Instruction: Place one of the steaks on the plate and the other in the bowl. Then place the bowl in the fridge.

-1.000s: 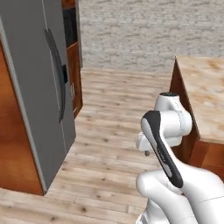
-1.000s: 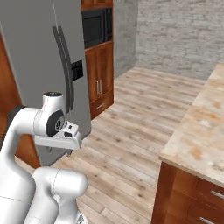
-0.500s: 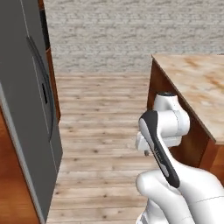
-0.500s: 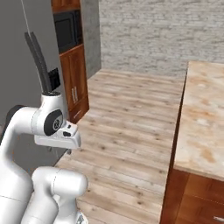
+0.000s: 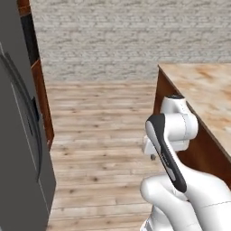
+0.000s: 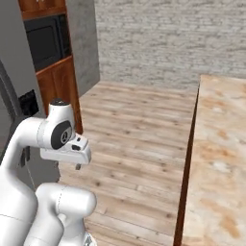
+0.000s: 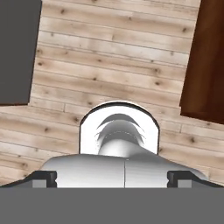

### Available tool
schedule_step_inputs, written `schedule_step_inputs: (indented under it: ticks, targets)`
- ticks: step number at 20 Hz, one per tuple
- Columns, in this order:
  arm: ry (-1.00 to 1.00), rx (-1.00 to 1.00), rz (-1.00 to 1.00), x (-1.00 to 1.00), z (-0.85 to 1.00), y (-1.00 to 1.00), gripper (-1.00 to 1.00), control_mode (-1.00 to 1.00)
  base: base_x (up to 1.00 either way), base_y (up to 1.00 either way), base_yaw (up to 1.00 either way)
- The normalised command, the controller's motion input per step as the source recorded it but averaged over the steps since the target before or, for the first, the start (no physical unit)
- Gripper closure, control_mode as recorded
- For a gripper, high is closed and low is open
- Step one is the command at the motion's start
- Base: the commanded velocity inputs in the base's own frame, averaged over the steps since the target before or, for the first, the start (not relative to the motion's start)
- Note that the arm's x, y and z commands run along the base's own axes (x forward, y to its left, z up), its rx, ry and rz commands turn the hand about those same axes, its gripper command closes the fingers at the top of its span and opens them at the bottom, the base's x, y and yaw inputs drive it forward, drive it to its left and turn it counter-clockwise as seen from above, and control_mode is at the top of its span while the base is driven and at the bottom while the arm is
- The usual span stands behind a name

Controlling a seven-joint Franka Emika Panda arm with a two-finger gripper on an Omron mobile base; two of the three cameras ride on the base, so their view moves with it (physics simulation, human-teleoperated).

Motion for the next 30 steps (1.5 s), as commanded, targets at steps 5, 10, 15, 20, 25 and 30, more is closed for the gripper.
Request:
schedule_step_inputs:
  ticks: [5,10,15,20,25,30]
  targets:
    - [0.0,0.0,0.0,0.0,0.0,0.0,-1.0,1.0,1.0,0.12,-0.02]
    - [0.0,0.0,0.0,0.0,0.0,0.0,-1.0,1.0,0.83,0.18,-0.03]
    - [0.0,0.0,0.0,0.0,0.0,0.0,-1.0,1.0,0.32,0.37,0.42]
    - [0.0,0.0,0.0,0.0,0.0,0.0,-1.0,1.0,0.42,0.08,0.49]
    - [0.0,0.0,0.0,0.0,0.0,0.0,-1.0,1.0,0.43,0.0,0.49]
    - [0.0,0.0,0.0,0.0,0.0,0.0,-1.0,1.0,0.09,0.0,0.5]
